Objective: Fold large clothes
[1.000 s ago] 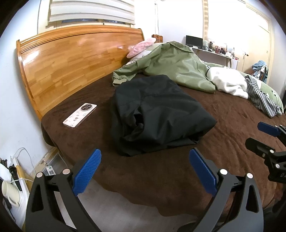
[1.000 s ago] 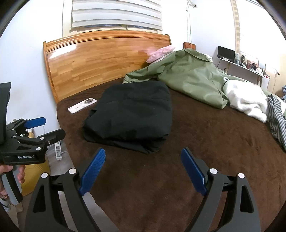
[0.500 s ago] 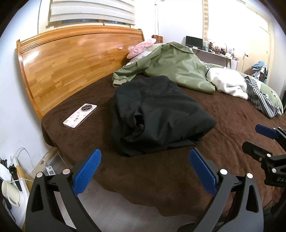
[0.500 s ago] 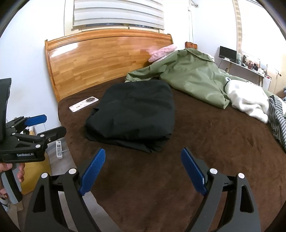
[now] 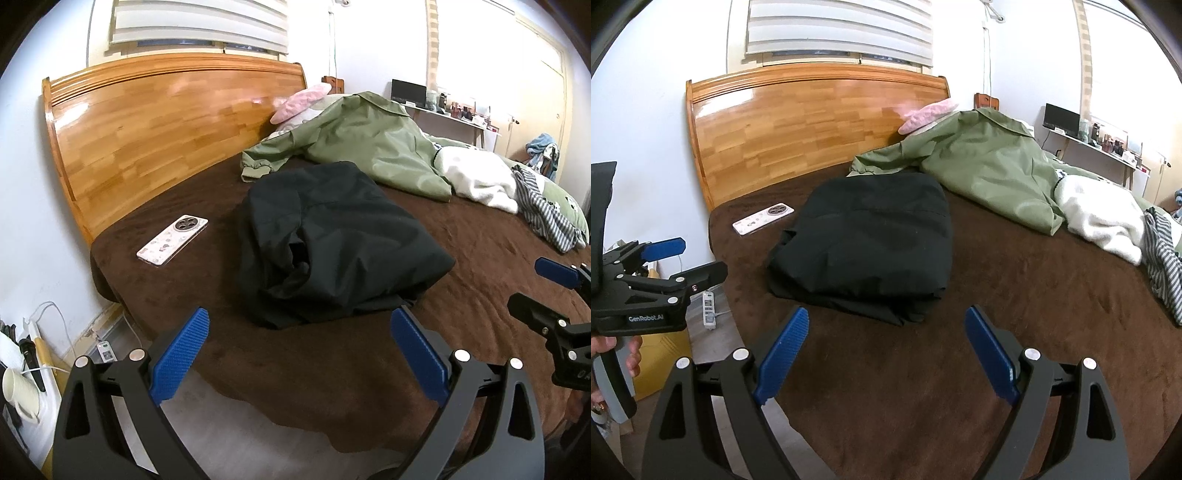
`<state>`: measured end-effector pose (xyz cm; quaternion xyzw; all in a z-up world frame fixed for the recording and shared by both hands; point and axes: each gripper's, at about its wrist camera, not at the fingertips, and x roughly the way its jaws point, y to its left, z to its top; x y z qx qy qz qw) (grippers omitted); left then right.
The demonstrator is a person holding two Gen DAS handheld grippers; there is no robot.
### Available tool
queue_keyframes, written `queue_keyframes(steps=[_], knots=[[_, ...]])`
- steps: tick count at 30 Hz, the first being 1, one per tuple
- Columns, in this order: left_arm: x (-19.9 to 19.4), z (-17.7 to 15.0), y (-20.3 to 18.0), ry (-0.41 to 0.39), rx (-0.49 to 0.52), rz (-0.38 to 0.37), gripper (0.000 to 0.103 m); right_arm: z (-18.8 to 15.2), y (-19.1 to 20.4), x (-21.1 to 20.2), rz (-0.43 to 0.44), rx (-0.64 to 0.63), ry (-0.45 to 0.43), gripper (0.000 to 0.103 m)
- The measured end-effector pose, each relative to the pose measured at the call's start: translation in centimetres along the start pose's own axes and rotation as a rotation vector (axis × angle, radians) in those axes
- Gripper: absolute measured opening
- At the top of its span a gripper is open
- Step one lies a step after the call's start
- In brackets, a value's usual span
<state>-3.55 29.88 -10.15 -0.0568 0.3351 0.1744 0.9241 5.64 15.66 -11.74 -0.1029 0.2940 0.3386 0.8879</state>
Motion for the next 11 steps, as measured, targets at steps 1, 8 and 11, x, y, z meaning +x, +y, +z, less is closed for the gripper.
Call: queue_keyframes(steps=[1,8,11], knots=[[0.03,0.01,0.02,0.002,-0.005,-0.001,0.096,0.00,0.04,-0.02,0.000,0.001,0.000,0.086],[0.11,0.03,0.22,0.011,-0.011,-0.001,0.096,0.08,-0.04,0.23,0.007,-0.004,0.006,0.086],[0.13,0.07,0.29,0.011,-0.010,-0.003,0.096,0.19,-0.07,0.22,0.010,-0.004,0.003,0.086]])
